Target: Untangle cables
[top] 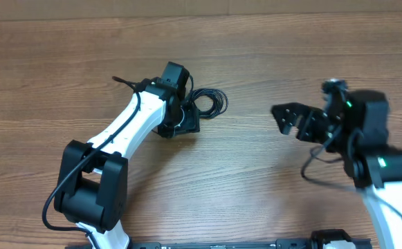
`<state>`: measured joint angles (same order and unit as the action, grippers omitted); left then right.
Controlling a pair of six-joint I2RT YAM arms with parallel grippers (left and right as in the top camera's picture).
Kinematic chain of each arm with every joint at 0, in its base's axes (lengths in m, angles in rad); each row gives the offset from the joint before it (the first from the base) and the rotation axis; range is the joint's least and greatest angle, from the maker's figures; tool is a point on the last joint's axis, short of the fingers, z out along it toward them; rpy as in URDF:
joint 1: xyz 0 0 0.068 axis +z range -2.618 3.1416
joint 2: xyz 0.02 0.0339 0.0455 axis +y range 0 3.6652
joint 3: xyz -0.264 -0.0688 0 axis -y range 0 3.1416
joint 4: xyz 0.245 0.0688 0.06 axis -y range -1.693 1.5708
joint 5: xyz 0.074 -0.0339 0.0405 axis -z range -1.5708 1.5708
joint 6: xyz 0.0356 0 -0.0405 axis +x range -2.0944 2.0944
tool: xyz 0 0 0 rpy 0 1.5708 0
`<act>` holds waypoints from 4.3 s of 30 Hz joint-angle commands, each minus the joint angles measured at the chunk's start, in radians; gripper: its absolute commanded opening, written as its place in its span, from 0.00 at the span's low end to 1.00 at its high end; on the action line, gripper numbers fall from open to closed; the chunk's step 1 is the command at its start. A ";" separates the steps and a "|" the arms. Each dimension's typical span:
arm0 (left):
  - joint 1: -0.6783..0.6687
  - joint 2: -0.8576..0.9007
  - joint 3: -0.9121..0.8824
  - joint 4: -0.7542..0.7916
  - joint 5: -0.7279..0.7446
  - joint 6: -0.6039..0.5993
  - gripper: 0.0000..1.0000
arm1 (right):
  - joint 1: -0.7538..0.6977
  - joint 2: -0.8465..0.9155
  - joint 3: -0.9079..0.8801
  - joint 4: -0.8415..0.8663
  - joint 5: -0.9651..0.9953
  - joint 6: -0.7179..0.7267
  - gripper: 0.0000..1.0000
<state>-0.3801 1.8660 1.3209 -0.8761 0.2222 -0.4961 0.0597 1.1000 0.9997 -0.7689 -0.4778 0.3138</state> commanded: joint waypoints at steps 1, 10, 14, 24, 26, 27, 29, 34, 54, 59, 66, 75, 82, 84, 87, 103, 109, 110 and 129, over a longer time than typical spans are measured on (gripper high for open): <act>-0.007 0.011 -0.004 0.016 -0.021 -0.010 0.49 | 0.002 0.091 0.025 0.040 -0.234 0.001 1.00; -0.006 0.011 -0.004 0.013 -0.038 -0.009 0.12 | 0.072 0.347 0.024 0.185 -0.357 0.117 0.04; -0.006 0.011 -0.004 -0.013 -0.034 -0.009 0.11 | 0.128 0.430 0.024 0.190 -0.242 0.220 0.04; -0.005 0.011 -0.011 -0.108 -0.022 0.073 0.14 | 0.287 0.473 0.023 0.276 0.151 0.460 0.30; -0.006 0.011 -0.011 -0.104 -0.023 0.073 0.16 | 0.328 0.473 0.023 0.330 0.234 0.489 0.36; -0.006 0.011 -0.011 -0.103 -0.023 0.072 0.16 | 0.348 0.474 0.023 0.353 0.282 0.509 0.36; -0.006 0.011 -0.012 -0.103 -0.022 0.063 0.17 | 0.389 0.478 0.023 0.395 0.385 0.558 0.40; -0.013 0.011 -0.013 -0.094 -0.024 0.062 0.31 | 0.446 0.509 0.023 0.466 0.504 0.577 0.51; -0.013 0.011 -0.076 -0.027 0.012 -0.051 0.57 | 0.467 0.742 0.023 0.716 0.510 0.573 0.69; -0.013 0.011 -0.076 -0.012 -0.005 -0.051 0.59 | 0.470 0.779 0.022 0.726 0.510 0.575 0.69; -0.013 0.011 -0.076 0.022 -0.005 -0.051 0.63 | 0.470 0.819 0.022 0.756 0.510 0.577 0.60; -0.013 0.011 -0.076 0.041 -0.005 -0.051 0.63 | 0.470 0.827 0.022 0.790 0.515 0.576 0.32; -0.013 0.011 -0.076 0.043 -0.005 -0.051 0.47 | 0.476 0.872 0.022 0.846 0.536 0.573 0.32; -0.013 0.011 -0.076 0.043 -0.005 -0.051 0.47 | 0.485 0.893 0.022 0.875 0.536 0.573 0.32; -0.013 0.011 -0.076 0.043 -0.005 -0.051 0.47 | 0.501 0.913 0.022 0.896 0.536 0.574 0.15; 0.072 0.011 -0.076 -0.014 -0.099 -0.050 0.43 | 0.523 0.834 0.023 0.713 0.142 0.577 0.04; 0.112 0.011 -0.090 0.011 -0.135 -0.051 0.41 | 0.576 0.737 0.023 0.553 0.255 0.577 0.04; 0.114 0.011 -0.097 0.024 -0.143 -0.051 0.38 | 0.584 0.727 0.023 0.541 0.273 0.577 0.04; 0.206 0.008 -0.065 0.056 -0.040 0.173 0.04 | 0.684 0.711 0.023 0.503 0.290 0.563 0.28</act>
<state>-0.2050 1.8664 1.2137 -0.8150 0.1295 -0.4210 0.7464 1.8408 1.0206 -0.2871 -0.1947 0.8902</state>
